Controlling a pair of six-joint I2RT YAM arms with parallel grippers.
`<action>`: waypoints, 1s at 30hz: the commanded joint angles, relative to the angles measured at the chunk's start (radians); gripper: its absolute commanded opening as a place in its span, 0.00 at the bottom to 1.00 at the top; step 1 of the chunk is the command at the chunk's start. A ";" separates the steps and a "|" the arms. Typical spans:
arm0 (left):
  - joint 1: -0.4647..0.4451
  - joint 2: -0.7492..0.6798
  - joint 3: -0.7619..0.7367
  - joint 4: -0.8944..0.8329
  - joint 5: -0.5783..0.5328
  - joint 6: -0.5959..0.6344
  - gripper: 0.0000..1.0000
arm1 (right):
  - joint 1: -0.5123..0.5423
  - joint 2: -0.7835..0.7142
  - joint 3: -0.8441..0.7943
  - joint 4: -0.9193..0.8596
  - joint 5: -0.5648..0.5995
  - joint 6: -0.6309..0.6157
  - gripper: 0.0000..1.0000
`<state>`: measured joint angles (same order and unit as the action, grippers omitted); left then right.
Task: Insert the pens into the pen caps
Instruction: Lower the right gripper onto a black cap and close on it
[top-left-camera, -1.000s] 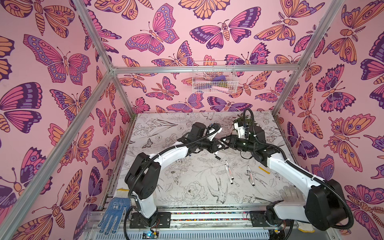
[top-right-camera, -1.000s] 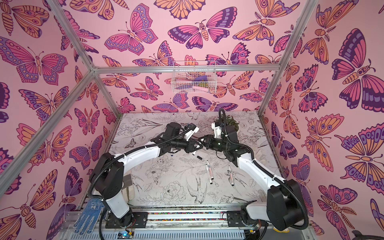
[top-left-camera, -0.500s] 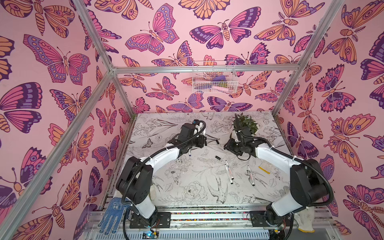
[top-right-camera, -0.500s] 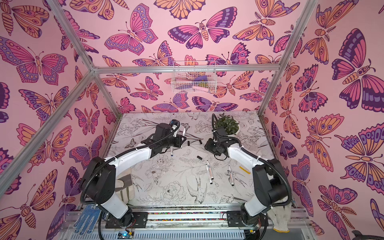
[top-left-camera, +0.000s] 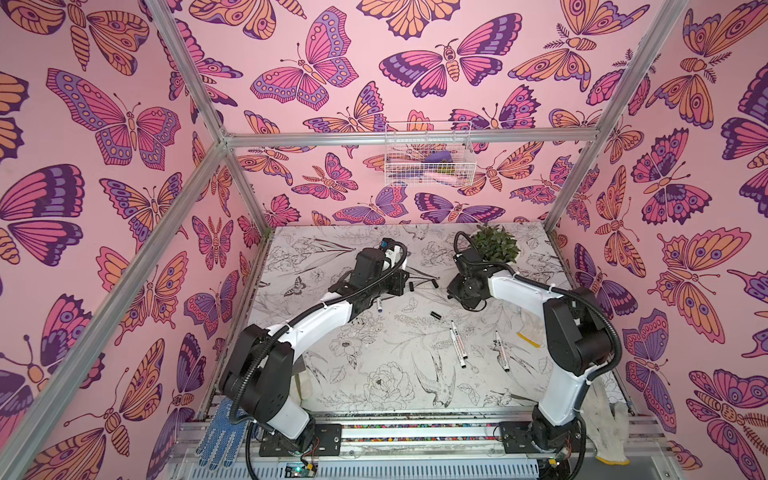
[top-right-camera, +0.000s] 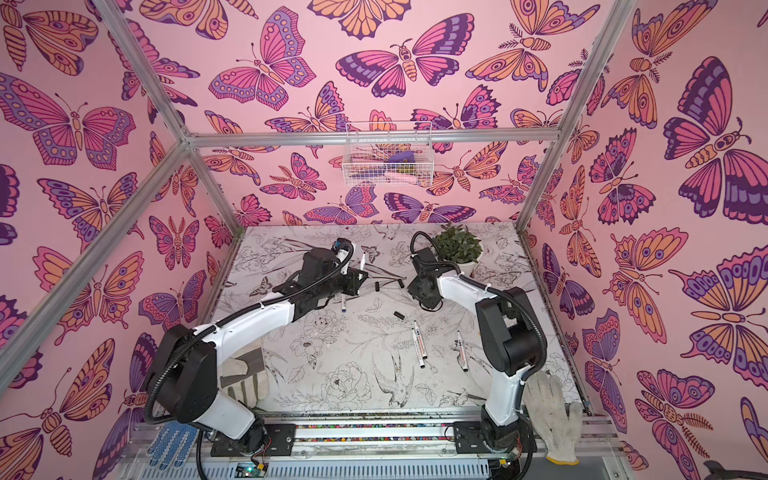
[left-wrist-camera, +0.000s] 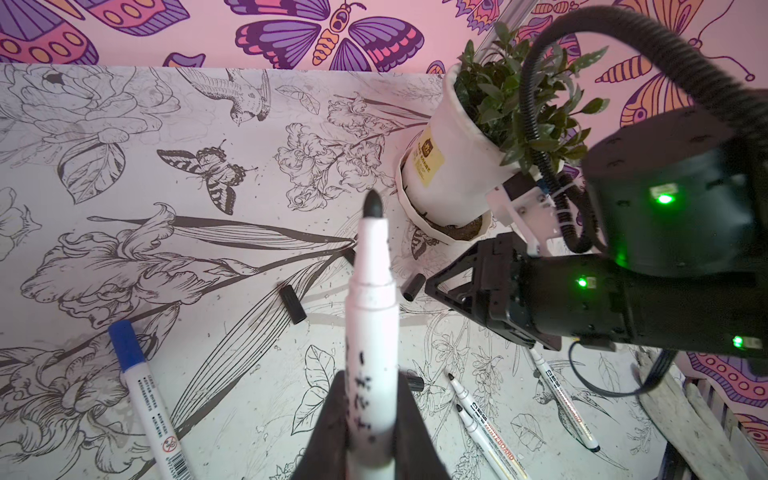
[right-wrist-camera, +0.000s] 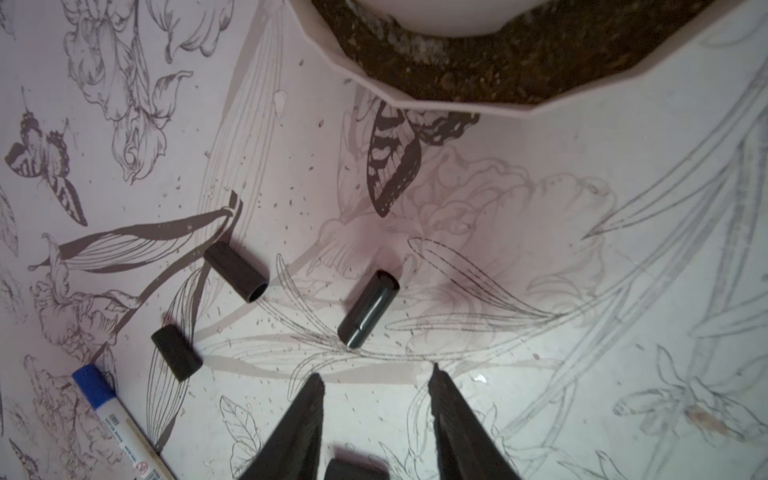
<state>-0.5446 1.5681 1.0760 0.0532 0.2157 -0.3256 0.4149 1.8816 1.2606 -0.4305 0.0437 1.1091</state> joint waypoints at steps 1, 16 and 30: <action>-0.001 -0.032 -0.023 0.009 -0.006 0.032 0.00 | -0.001 0.062 0.052 -0.037 0.014 0.070 0.44; -0.002 -0.088 -0.066 0.008 -0.040 0.084 0.00 | 0.024 0.242 0.284 -0.291 0.045 -0.064 0.36; -0.002 -0.061 -0.061 0.023 0.069 0.097 0.00 | 0.060 0.113 0.167 -0.183 0.038 -0.284 0.01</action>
<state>-0.5446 1.4963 1.0100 0.0582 0.2096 -0.2523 0.4480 2.0731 1.4914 -0.6422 0.0895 0.9108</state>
